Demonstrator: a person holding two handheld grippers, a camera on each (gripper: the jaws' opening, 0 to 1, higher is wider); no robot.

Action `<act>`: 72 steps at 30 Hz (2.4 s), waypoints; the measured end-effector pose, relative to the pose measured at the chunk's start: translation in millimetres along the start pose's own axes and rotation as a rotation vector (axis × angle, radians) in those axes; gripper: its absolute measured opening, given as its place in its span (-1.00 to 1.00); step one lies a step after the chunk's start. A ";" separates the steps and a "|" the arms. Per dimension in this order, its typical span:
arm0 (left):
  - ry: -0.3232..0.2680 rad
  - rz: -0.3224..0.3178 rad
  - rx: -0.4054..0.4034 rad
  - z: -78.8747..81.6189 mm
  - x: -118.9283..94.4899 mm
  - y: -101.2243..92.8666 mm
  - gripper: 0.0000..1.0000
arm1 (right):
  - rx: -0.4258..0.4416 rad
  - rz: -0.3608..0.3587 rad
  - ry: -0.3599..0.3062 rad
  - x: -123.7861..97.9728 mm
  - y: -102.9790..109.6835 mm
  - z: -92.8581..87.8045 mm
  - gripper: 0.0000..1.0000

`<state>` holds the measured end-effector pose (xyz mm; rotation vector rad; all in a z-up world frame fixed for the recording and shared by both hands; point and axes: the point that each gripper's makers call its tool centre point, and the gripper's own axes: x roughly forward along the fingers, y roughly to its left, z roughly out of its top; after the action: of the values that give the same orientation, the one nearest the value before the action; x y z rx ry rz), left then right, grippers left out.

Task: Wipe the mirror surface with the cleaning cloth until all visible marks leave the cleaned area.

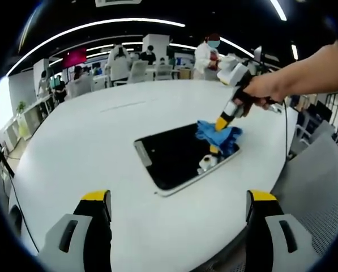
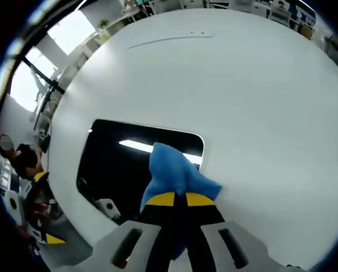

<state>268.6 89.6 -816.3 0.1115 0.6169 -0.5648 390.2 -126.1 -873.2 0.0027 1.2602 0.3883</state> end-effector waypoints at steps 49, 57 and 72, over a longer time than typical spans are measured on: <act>-0.005 0.008 0.030 4.1 0.8 -3.0 0.99 | -0.032 -0.083 -0.019 -4.4 4.9 -16.8 -1.00; 0.002 0.001 0.034 2.2 1.3 -4.0 0.99 | 0.019 -0.061 -0.003 -6.1 8.0 -27.9 -1.00; 0.004 -0.002 0.037 2.3 1.5 -4.5 0.99 | -0.016 -0.068 -0.009 -12.5 13.6 -43.0 -1.00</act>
<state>268.4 84.5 -815.1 0.1465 0.6103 -0.5786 343.5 -126.0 -872.2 -0.0512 1.2449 0.3393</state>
